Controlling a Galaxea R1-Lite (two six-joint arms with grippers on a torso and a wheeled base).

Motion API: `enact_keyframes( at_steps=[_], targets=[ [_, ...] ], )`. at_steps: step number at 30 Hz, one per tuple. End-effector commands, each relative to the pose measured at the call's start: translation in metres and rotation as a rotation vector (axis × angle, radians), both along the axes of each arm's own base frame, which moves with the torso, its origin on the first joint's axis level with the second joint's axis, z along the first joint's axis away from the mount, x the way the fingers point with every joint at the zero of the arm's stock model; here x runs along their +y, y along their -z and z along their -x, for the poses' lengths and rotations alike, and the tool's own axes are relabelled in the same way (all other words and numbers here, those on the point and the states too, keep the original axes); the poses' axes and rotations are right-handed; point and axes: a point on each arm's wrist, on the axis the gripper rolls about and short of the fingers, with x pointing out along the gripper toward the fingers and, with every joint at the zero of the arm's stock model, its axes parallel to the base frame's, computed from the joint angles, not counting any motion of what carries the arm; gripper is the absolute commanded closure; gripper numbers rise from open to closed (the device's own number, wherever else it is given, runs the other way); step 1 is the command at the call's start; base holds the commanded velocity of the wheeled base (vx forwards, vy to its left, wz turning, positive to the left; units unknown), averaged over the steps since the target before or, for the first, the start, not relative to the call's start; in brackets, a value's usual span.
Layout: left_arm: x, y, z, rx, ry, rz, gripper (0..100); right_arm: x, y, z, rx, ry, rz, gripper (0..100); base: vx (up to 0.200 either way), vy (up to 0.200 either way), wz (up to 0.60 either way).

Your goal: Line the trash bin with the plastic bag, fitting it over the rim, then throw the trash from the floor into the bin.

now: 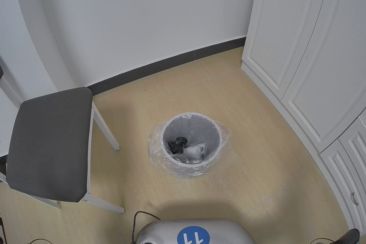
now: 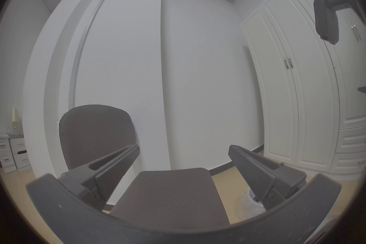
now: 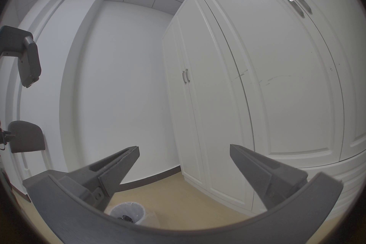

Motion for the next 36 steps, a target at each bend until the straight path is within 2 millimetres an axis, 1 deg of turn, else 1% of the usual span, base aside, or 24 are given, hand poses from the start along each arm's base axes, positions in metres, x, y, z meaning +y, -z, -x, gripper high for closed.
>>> enact_keyframes(
  at_steps=[1, 4, 6, 7, 13, 15, 17, 22, 29, 32, 36],
  targets=[
    [-0.001, 0.007, 0.002, -0.002, 0.013, -0.005, 0, 0.000, 0.006, -0.001, 0.011, 0.003, 0.009, 0, 0.000, 0.000, 0.00],
    [-0.002, 0.019, -0.002, 0.038, 0.032, -0.017, 0, 0.000, 0.013, -0.005, 0.043, 0.019, 0.039, 0, 0.000, 0.000, 0.00],
    [-0.002, 0.036, -0.009, 0.090, 0.037, -0.018, 0, 0.000, 0.020, -0.009, 0.073, 0.033, 0.065, 0, 0.000, 0.000, 0.00],
    [-0.002, 0.043, -0.013, 0.118, 0.037, -0.018, 0, 0.000, 0.021, -0.009, 0.079, 0.037, 0.075, 0, 0.000, 0.000, 0.00],
    [-0.002, 0.055, -0.016, 0.229, 0.079, 0.097, 0, 0.000, 0.021, -0.009, 0.089, 0.044, 0.091, 0, 0.000, 0.000, 0.00],
    [-0.002, 0.068, -0.018, 0.352, 0.075, 0.108, 0, 0.000, 0.024, -0.010, 0.118, 0.053, 0.110, 0, 0.000, 0.000, 0.00],
    [-0.002, 0.074, -0.018, 0.411, 0.077, 0.114, 0, 0.000, 0.026, -0.012, 0.148, 0.060, 0.124, 0, 0.000, 0.000, 0.00],
    [-0.002, 0.073, -0.018, 0.396, 0.089, 0.151, 0, 0.000, 0.034, -0.015, 0.231, 0.071, 0.134, 0, 0.000, 0.000, 0.00],
    [-0.003, 0.073, -0.018, 0.400, 0.103, 0.143, 0, 0.000, 0.043, -0.017, 0.324, 0.068, 0.142, 0, 0.000, 0.000, 0.00],
    [-0.005, 0.077, -0.019, 0.446, 0.176, 0.113, 0, 0.000, 0.051, -0.019, 0.408, 0.065, 0.151, 0, 0.000, 0.000, 0.00],
    [-0.005, 0.078, -0.019, 0.460, 0.178, 0.054, 0, 0.000, 0.060, -0.020, 0.495, 0.065, 0.154, 0, 0.000, 0.000, 0.00]
  ],
)
